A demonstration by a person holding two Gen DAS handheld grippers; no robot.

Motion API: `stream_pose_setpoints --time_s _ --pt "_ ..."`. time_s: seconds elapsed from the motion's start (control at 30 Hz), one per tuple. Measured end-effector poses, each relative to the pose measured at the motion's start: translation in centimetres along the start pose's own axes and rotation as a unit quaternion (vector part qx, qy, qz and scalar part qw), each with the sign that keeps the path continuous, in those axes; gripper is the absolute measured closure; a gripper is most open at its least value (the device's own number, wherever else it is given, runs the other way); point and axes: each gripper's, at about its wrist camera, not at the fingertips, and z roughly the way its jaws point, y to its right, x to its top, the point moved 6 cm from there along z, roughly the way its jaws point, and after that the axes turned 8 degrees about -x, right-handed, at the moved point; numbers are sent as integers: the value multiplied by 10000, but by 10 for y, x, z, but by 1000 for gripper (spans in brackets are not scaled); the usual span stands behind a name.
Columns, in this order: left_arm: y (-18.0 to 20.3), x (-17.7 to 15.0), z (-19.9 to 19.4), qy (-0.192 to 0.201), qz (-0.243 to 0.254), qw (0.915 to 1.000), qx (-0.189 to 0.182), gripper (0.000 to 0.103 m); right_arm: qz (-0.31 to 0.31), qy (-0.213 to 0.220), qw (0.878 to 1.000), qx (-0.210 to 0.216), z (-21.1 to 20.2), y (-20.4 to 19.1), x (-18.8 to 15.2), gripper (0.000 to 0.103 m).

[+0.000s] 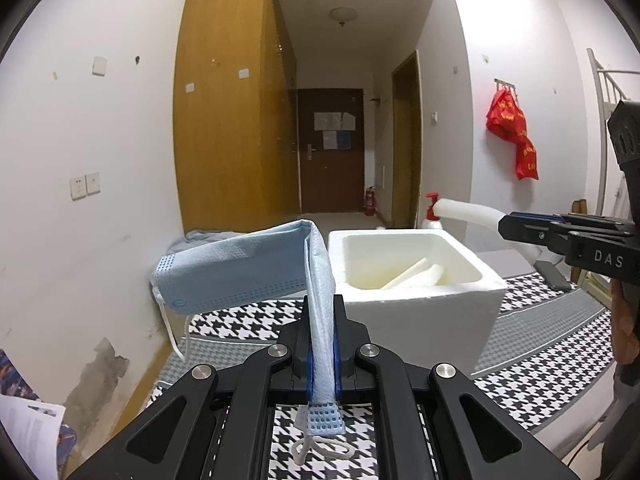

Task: Organize soft objects
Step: 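Carry the blue mask and white foam roll in both grippers over the foam box, then open the right gripper to drop the white foam roll into the box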

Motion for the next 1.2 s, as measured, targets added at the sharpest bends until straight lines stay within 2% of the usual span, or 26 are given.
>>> stream_pose_setpoints --time_s 0.4,1.2 --pt "-16 -6 4 -95 -51 9999 95 96 95 -231 9996 153 41 -9 14 82" --pt "-47 -23 -1 -271 -335 9988 228 96 50 -453 9987 207 80 -22 19 82"
